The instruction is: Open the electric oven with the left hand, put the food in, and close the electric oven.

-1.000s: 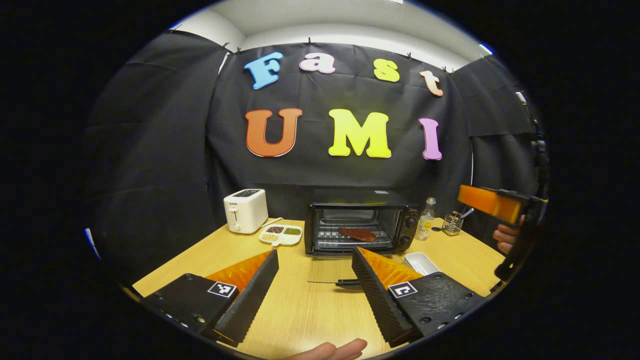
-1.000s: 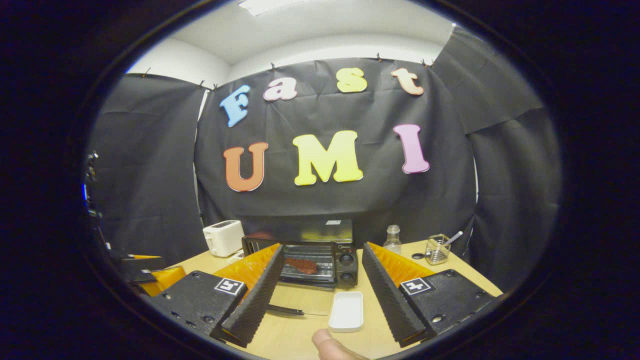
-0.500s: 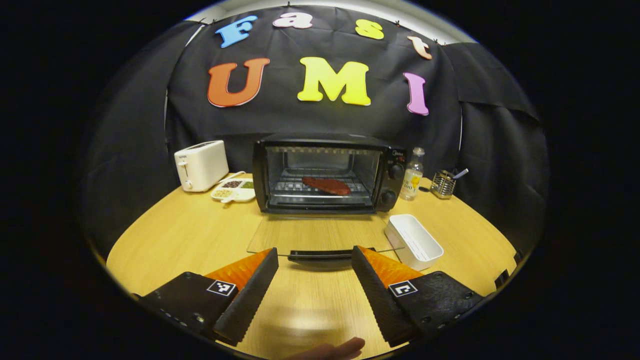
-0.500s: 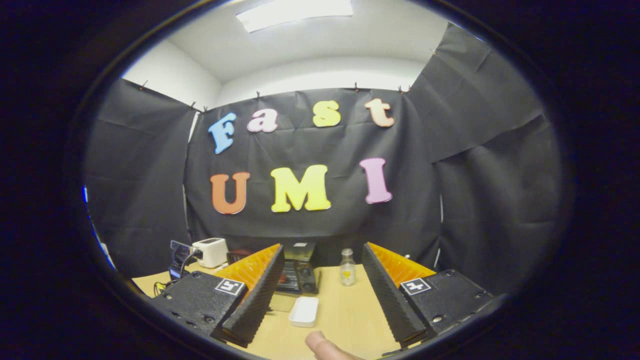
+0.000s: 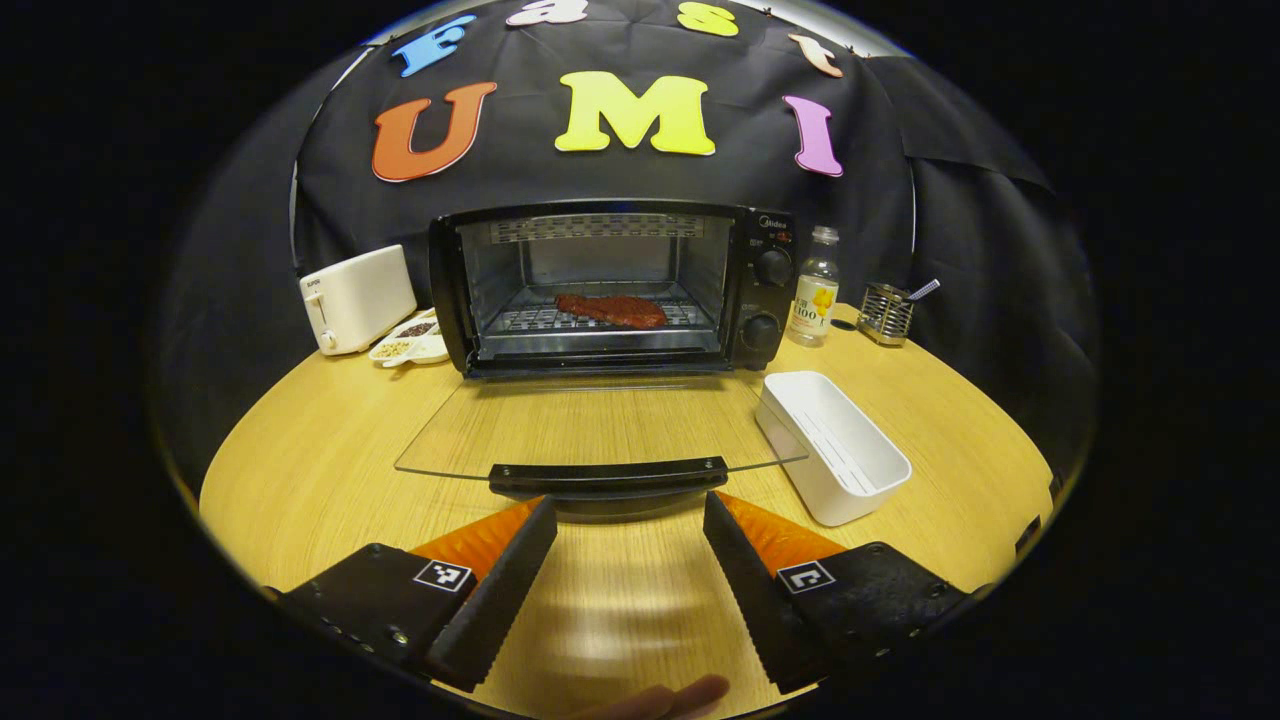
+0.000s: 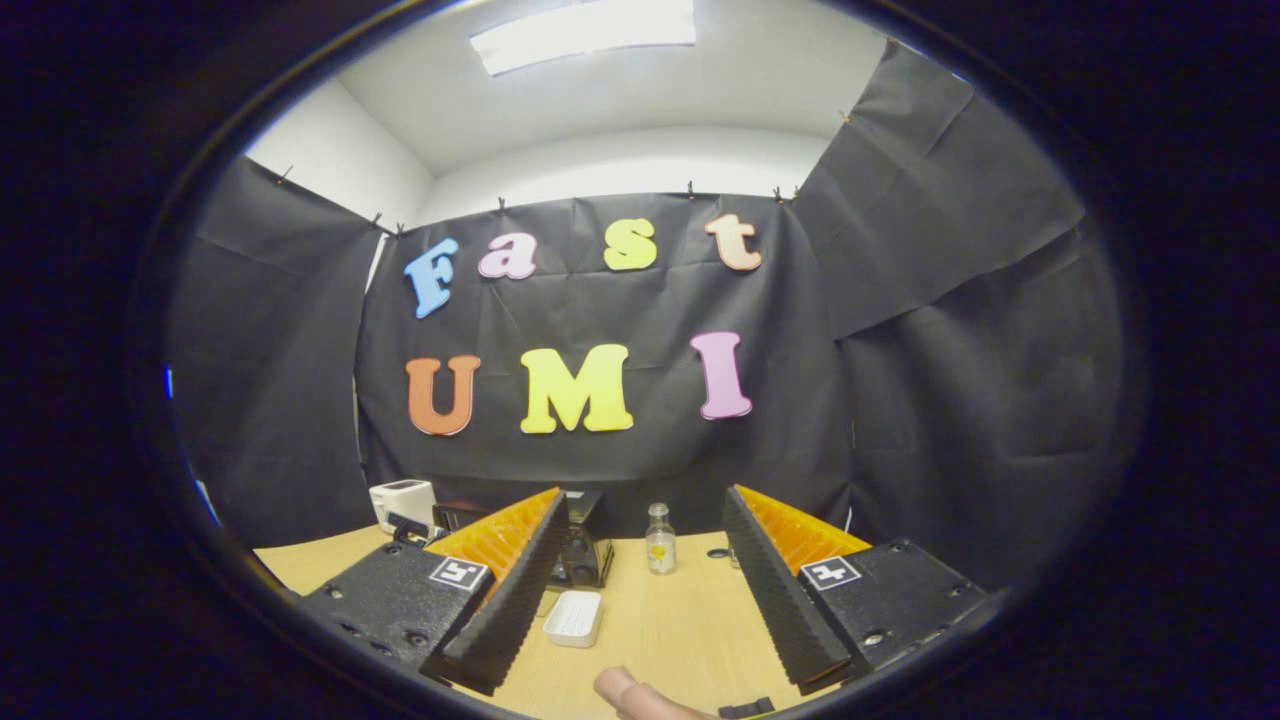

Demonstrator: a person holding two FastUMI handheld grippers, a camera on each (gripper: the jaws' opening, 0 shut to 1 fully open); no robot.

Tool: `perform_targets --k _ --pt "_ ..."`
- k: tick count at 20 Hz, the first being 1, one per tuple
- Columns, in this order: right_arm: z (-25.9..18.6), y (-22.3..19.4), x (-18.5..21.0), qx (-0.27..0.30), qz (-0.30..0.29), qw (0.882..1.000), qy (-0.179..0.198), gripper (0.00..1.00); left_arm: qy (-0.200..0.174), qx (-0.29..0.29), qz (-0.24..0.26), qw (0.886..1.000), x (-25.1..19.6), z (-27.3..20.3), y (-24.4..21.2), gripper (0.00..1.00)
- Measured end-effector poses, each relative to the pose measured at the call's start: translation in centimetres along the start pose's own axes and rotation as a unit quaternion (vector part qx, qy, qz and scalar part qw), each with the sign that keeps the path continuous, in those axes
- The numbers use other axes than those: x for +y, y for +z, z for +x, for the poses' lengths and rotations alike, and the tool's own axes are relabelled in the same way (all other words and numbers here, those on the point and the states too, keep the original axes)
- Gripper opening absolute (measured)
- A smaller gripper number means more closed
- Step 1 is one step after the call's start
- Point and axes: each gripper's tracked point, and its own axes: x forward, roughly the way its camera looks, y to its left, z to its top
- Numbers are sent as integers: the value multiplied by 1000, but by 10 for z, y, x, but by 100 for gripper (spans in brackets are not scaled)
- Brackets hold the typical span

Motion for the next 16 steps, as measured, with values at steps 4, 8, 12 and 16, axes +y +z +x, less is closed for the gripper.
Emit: perform_targets --k 4,8,12,16 --pt "1 -6 -16 1 0 1000 -23 98 16 10 19 1000 9 22 -3 95" --pt "0 -13 -2 17 14 1000 7 98 34 33 18 999 11 25 -7 95" --pt "0 -12 -3 18 15 1000 7 96 36 34 18 999 10 24 -6 95" --pt "-1 -12 -4 18 12 1000 -1 98 36 28 24 999 11 19 3 95"
